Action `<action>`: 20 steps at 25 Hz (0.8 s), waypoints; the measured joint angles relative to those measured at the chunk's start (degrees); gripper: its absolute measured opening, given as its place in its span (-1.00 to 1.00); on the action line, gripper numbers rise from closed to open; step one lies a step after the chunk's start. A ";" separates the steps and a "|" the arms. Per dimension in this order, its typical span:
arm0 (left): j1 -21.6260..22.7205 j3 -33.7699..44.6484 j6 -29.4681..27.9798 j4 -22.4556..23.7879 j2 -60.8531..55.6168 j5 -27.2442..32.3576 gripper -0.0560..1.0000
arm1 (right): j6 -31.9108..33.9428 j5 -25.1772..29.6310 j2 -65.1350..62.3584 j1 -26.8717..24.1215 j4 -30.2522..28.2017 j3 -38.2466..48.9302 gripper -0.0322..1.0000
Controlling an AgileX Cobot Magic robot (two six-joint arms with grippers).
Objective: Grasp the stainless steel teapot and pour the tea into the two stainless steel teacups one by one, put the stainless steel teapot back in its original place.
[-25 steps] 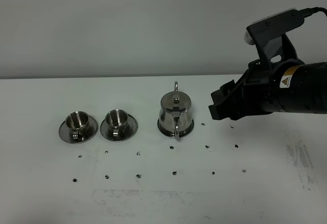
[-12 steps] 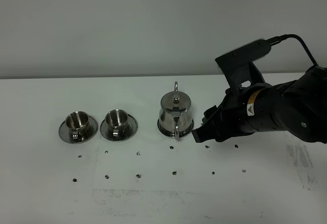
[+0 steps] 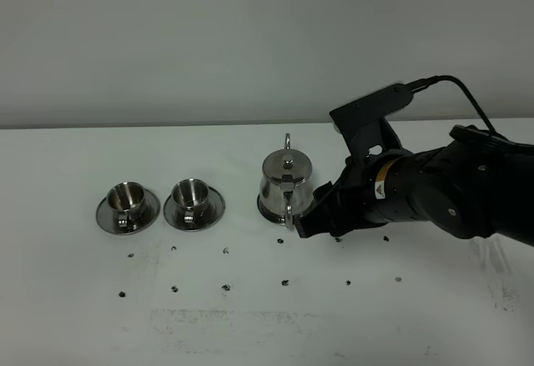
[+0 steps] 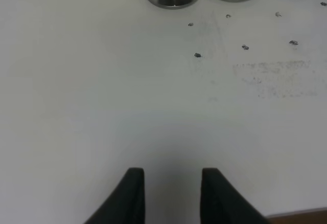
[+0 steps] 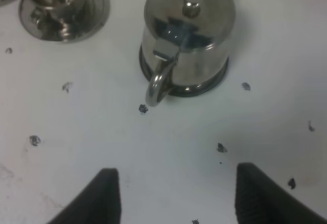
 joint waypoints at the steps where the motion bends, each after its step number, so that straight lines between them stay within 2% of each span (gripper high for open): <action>1: 0.00 0.00 0.00 0.00 0.00 0.00 -0.35 | 0.12 -0.29 0.52 0.00 0.00 0.00 -0.02; 6: 0.00 0.00 0.00 0.00 0.00 0.00 -0.35 | 2.26 -0.43 1.28 0.00 0.05 -0.37 -0.02; 12: 0.00 0.00 0.00 0.00 0.00 0.00 -0.35 | 4.30 5.72 1.63 0.00 -0.01 -6.76 -0.02; 15: 0.00 0.00 0.00 0.00 0.00 0.00 -0.35 | 4.57 12.53 3.40 0.00 -0.08 -12.77 -0.02; 20: 0.00 0.00 0.05 0.00 0.00 0.00 -0.35 | 4.73 27.53 10.57 -1.25 1.25 -28.46 -0.02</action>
